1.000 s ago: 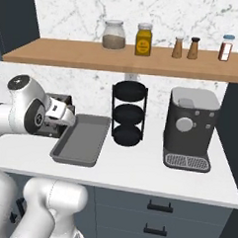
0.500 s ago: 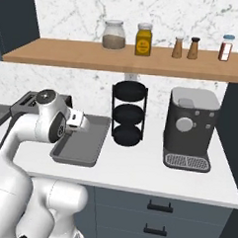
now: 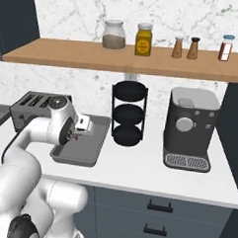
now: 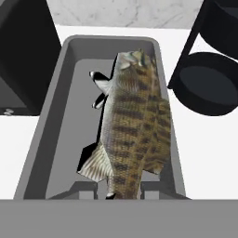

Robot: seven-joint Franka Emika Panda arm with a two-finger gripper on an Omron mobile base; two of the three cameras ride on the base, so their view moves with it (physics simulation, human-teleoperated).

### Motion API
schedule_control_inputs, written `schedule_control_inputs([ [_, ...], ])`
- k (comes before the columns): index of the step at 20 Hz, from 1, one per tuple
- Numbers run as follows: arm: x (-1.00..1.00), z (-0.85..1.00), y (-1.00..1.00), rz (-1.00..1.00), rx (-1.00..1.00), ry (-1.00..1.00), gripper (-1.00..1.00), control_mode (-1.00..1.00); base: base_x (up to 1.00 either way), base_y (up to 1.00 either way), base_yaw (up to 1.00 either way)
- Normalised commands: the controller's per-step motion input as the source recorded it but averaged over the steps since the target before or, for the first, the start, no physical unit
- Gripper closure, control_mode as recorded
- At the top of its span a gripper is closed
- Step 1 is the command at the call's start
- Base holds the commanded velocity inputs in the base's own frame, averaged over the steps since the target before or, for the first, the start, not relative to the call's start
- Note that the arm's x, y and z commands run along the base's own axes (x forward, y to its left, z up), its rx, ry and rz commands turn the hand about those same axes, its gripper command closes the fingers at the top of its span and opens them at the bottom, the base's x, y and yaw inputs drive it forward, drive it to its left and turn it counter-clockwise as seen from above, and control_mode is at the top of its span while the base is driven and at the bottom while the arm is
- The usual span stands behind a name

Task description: Place one garlic and one fish in each tupperware on the nearby counter, to pack two identical lunches.

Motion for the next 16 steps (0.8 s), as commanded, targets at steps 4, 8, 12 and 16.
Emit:
schedule_control_inputs([
  [4, 0.26, -0.51, 0.00, 0.02, 0.00, 0.00, 1.00, -1.00, 0.00, 0.00, 0.00],
  [8, 0.24, -0.43, 0.00, 0.01, 0.00, 0.00, 1.00, -1.00, 0.00, 0.00, 0.00],
  [12, 0.22, -0.34, 0.00, 0.01, 0.00, 0.00, 1.00, -1.00, 0.00, 0.00, 0.00],
  [16, 0.28, -0.28, 0.00, 0.01, 0.00, 0.00, 1.00, -1.00, 0.00, 0.00, 0.00],
])
